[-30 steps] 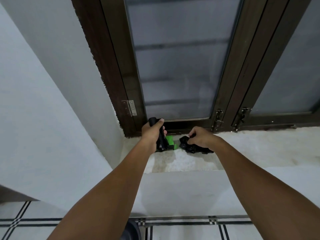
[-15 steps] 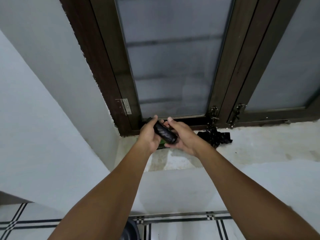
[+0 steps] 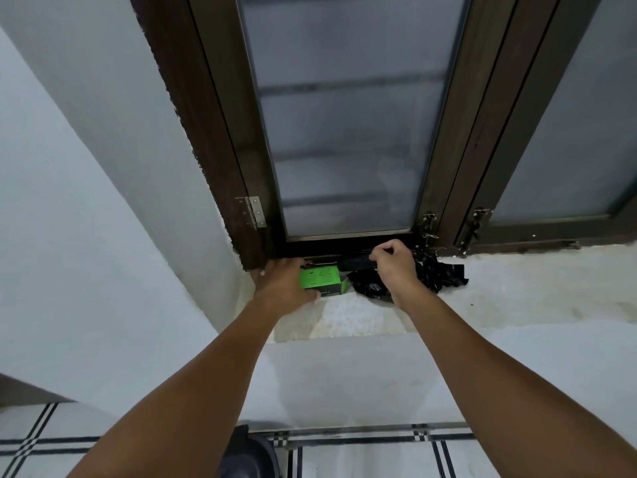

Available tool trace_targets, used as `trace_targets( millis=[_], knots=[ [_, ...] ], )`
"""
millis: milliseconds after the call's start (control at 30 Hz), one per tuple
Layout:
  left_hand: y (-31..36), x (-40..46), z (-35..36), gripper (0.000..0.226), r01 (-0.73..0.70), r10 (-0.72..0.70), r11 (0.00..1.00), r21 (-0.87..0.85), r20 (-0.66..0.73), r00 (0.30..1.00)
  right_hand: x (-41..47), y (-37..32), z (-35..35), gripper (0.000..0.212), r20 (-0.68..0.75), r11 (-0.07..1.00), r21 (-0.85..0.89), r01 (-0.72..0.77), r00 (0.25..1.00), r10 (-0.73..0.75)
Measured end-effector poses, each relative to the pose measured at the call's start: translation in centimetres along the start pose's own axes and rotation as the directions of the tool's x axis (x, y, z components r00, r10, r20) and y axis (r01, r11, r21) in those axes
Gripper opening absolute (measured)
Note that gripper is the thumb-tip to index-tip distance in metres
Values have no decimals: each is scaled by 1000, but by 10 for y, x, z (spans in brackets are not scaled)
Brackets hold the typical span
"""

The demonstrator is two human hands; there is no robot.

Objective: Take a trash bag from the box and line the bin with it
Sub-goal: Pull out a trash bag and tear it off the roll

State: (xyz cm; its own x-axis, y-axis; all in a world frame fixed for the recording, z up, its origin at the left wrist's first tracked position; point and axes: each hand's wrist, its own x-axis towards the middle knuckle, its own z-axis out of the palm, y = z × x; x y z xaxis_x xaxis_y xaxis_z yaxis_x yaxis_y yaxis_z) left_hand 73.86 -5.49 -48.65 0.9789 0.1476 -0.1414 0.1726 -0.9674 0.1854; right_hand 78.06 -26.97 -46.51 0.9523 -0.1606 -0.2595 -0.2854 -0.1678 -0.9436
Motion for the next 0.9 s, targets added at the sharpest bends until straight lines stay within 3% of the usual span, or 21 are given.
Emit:
trace_targets(
  millis=[100, 233, 500, 567, 700, 800, 900],
  knots=[
    [-7, 2, 12, 61, -15, 15, 1000, -1, 26, 1000, -4, -1, 1, 7, 38, 995, -79, 55, 998, -52],
    [-14, 2, 11, 50, -74, 52, 969, -237, -98, 994, -1, -5, 0, 3, 72, 986, -147, 83, 995, -73],
    [-7, -1, -5, 58, -207, 146, 898, -388, -180, 973, -3, -25, 13, 7, 247, 999, -33, 6, 969, 2],
    [-3, 0, -7, 58, -192, 112, 875, -444, -200, 973, -5, -28, 19, 10, 240, 1000, 10, 10, 971, -12],
    [-8, 2, -3, 56, -119, -2, 823, -555, -212, 977, -4, -24, 19, 13, 151, 985, 63, 162, 974, -170],
    [-10, 2, 0, 53, -102, -44, 790, -604, -222, 974, -3, -17, 22, 13, 247, 958, -25, 286, 930, -271],
    [-9, 0, -1, 53, -105, -52, 774, -624, -229, 972, -1, -14, 27, 19, 262, 951, -73, 302, 925, -274]
  ],
)
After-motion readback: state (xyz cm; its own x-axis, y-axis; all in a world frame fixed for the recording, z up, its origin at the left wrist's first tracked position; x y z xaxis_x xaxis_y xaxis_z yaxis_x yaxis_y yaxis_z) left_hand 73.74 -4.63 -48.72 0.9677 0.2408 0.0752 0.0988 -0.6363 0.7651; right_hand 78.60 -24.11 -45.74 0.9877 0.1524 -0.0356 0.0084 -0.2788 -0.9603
